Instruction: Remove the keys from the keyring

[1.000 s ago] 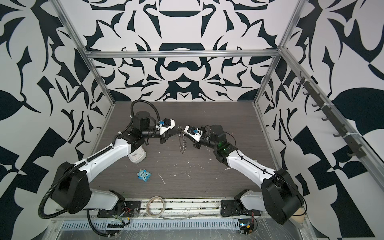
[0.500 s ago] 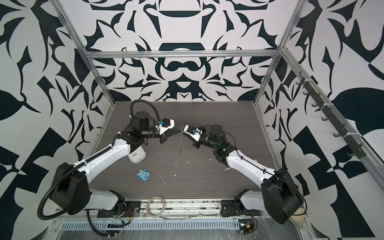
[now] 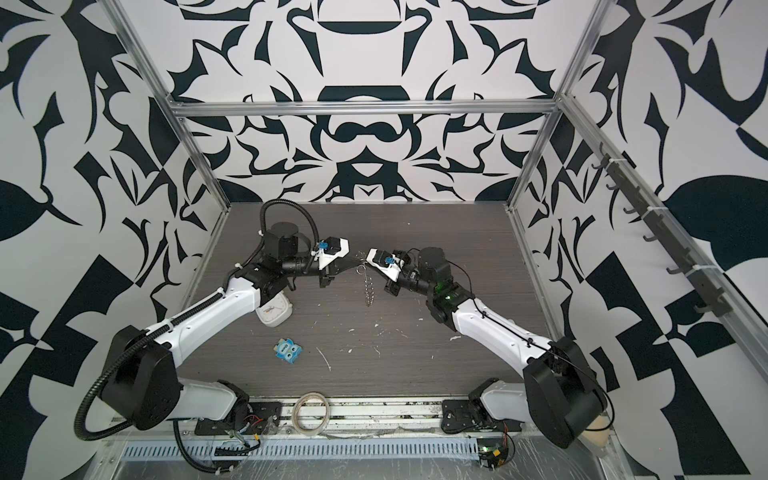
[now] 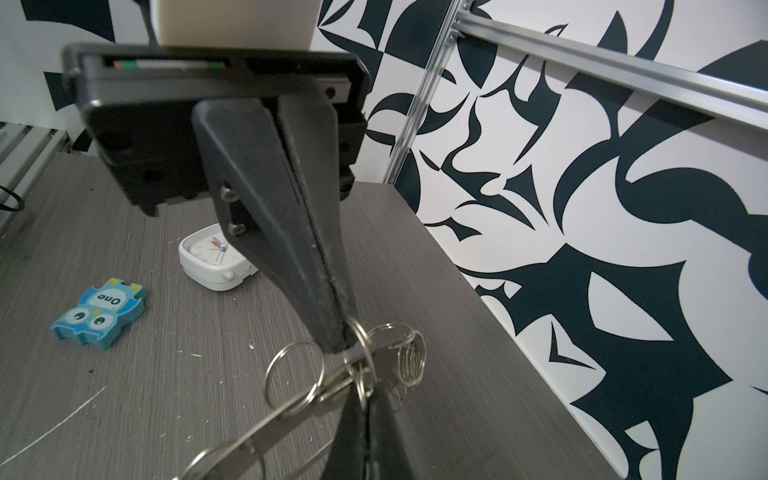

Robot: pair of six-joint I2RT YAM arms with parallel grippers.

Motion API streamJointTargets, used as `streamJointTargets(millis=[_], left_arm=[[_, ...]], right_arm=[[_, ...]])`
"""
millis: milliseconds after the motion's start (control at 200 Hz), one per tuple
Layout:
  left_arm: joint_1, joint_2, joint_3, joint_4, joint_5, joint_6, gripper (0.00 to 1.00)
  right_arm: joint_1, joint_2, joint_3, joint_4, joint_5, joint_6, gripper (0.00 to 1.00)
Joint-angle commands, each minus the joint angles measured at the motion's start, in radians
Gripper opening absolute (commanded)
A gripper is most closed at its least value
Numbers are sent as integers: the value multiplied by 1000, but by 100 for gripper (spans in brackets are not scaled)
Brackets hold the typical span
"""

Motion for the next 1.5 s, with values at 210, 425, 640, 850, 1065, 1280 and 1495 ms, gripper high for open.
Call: streamJointTargets(millis=[210, 425, 640, 850, 1065, 1280, 1495], left_arm=[[2, -14, 109, -232, -8, 90, 0], [2, -38, 82, -197, -49, 146, 0], [2, -26, 148, -237, -10, 127, 0], [2, -20, 203, -344, -30, 124, 0], [-7, -24, 210, -346, -65, 33, 0], [-13, -35, 205, -309, -114, -25, 0], [-11, -17, 223, -291, -128, -67, 0]], right_arm=[[24, -76, 82, -175, 100, -217, 0], [29, -119, 139, -269, 102, -306, 0], [63, -157, 140, -309, 169, -440, 0], [102, -168, 79, -182, 319, -610, 0], [155, -112, 1, 14, 451, -828, 0], [192, 12, -46, 277, 588, -981, 0], [194, 48, -9, 310, 624, -1037, 0]])
